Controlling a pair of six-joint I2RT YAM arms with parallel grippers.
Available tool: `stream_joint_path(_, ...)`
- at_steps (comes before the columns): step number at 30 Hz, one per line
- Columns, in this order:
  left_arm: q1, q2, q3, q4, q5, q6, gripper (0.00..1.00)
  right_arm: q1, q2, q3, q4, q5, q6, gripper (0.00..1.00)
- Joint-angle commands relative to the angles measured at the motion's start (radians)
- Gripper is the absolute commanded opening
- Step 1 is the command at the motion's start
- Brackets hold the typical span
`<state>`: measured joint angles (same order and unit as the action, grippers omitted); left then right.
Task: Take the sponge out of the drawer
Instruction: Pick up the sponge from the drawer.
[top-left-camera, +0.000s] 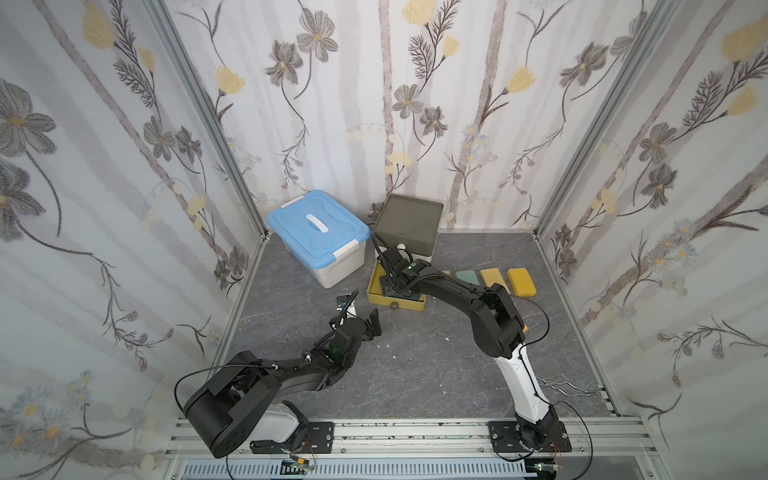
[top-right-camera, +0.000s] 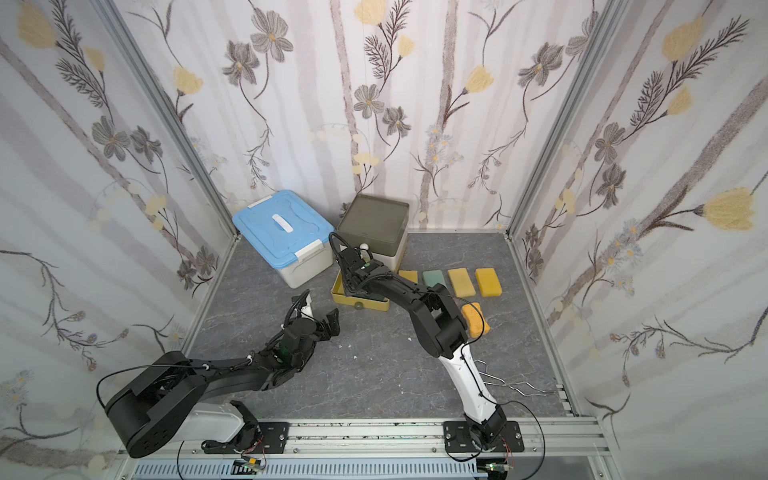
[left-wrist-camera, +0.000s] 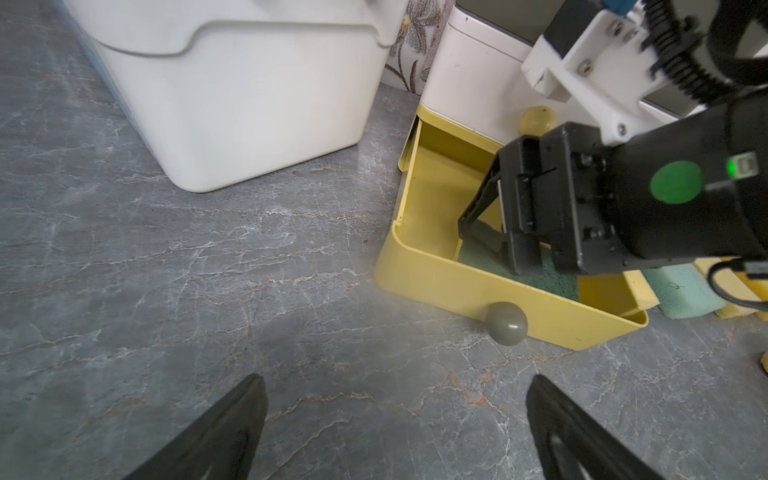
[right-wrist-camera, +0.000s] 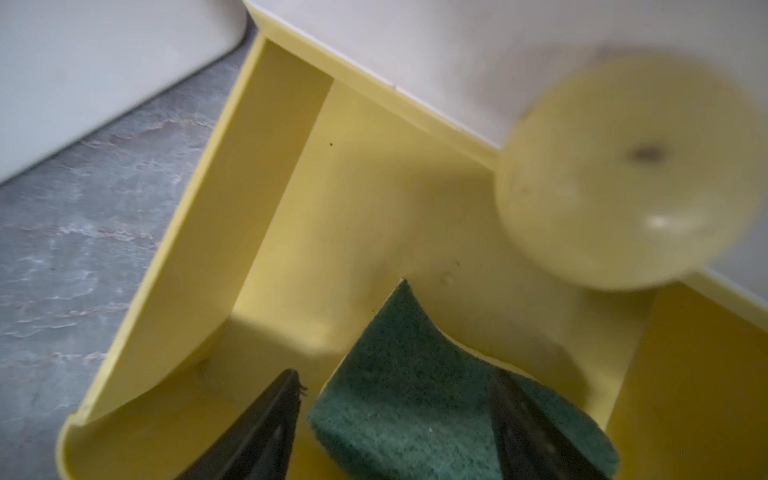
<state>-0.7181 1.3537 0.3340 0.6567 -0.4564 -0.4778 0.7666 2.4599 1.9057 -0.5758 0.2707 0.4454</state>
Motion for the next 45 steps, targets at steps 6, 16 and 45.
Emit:
stream_joint_path(6,0.002,-0.037,-0.019,-0.005,-0.032,0.01,1.0,0.031,0.072,0.052,-0.057,0.056,0.052,0.75)
stream_joint_path(16,0.002,-0.05,-0.027,-0.008,-0.039,0.013,1.0,0.033,0.136,0.119,-0.109,0.087,0.05,0.75)
stream_joint_path(45,0.002,-0.073,-0.038,-0.019,-0.057,0.013,1.0,0.037,-0.109,-0.009,0.028,0.174,-0.015,0.0)
